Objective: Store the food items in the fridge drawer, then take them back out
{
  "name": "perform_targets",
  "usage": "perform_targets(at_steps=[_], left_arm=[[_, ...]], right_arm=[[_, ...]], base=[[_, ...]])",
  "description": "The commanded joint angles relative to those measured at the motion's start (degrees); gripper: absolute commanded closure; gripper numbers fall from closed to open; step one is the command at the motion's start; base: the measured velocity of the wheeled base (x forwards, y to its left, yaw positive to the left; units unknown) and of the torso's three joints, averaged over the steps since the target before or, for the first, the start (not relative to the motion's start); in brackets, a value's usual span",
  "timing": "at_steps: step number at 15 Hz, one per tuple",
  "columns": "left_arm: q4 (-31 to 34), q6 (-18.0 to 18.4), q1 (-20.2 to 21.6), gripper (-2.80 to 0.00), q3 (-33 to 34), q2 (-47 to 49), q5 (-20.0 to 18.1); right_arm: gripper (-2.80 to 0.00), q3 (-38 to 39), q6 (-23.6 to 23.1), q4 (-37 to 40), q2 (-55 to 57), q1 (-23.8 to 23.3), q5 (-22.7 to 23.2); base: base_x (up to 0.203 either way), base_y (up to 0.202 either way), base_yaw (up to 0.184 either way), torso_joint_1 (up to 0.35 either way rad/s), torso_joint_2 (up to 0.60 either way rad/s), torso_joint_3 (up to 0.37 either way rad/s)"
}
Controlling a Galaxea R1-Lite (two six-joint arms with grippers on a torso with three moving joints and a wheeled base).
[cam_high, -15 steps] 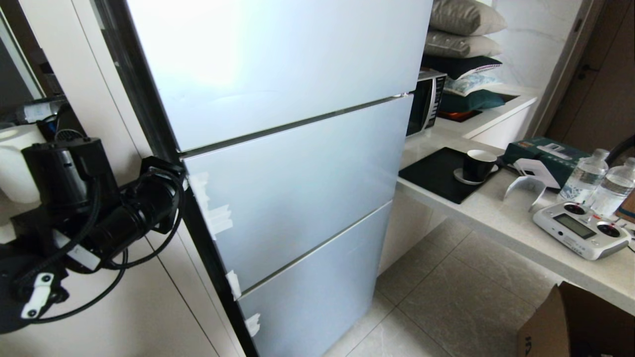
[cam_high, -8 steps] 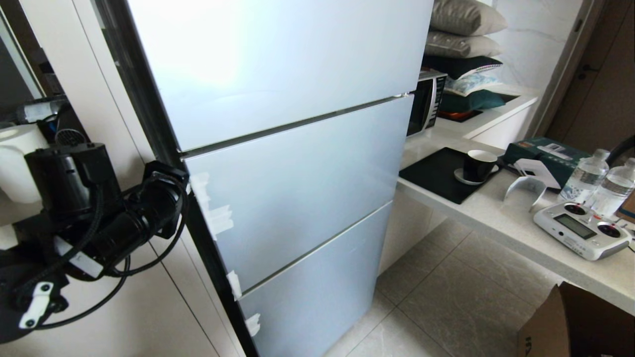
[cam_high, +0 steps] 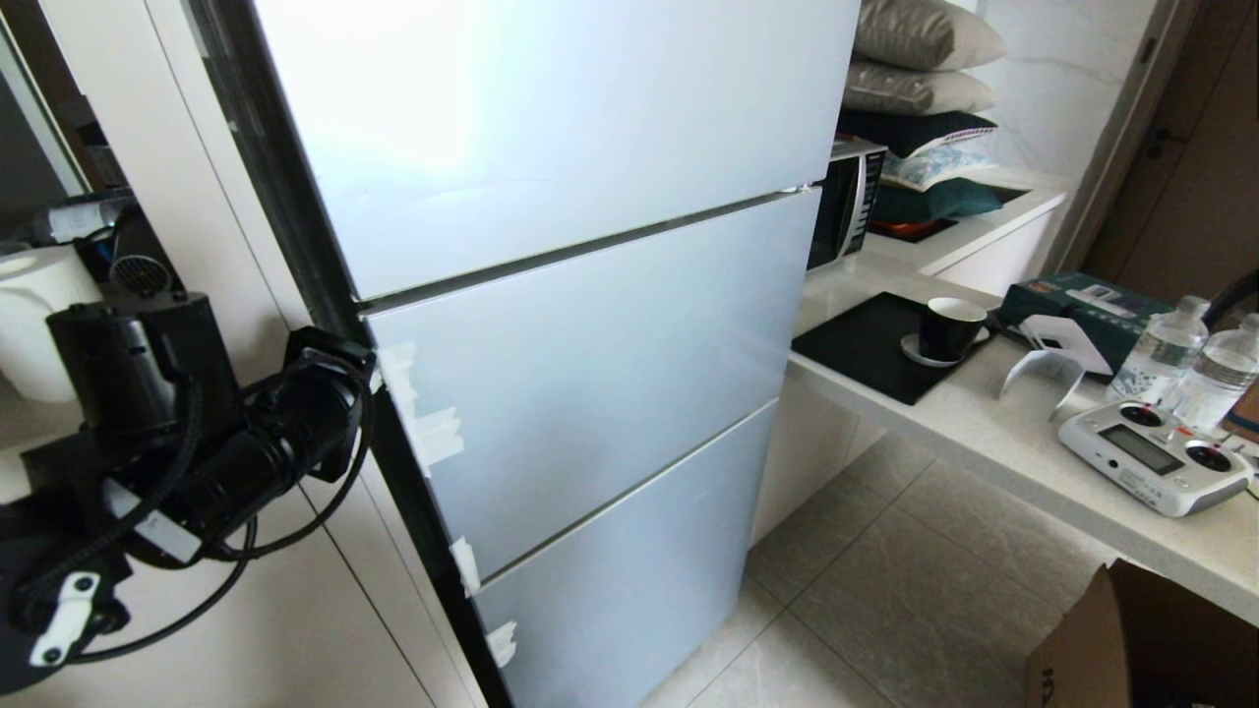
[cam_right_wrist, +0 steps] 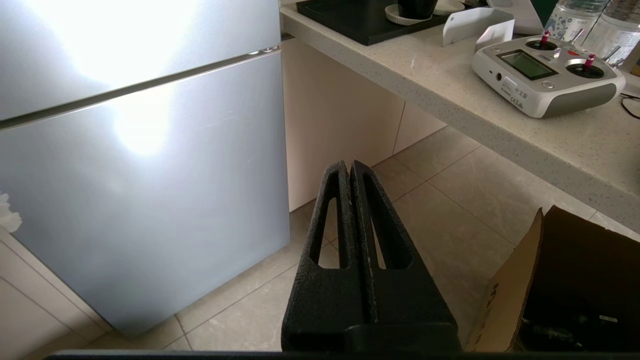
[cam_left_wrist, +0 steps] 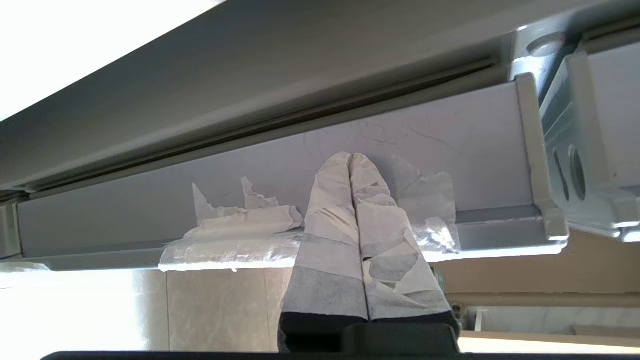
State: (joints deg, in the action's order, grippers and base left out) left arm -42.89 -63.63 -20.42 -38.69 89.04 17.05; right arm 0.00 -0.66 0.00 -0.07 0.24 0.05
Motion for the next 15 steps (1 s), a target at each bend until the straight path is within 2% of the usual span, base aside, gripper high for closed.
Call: perform_targets(at_steps=[1, 10, 15], left_arm=[[-0.11, -0.35, -0.22, 0.0, 0.46, -0.53, 0.0], [-0.18, -0.35, -1.82, 0.0, 2.06, -1.65, 0.02], [-0.18, -0.34, -3.15, 0.0, 5.48, -4.41, 1.05]], right_arm=[[0.0, 0.0, -0.04, 0.0, 0.07, 0.02, 0.13], [0.0, 0.0, -0.04, 0.0, 0.07, 0.02, 0.04], [0.0, 0.0, -0.04, 0.0, 0.06, 0.02, 0.04]], base=[[0.0, 0.0, 0.0, 0.0, 0.0, 0.0], [0.0, 0.0, 0.0, 0.0, 0.0, 0.0], [0.0, 0.0, 0.0, 0.0, 0.0, 0.0]])
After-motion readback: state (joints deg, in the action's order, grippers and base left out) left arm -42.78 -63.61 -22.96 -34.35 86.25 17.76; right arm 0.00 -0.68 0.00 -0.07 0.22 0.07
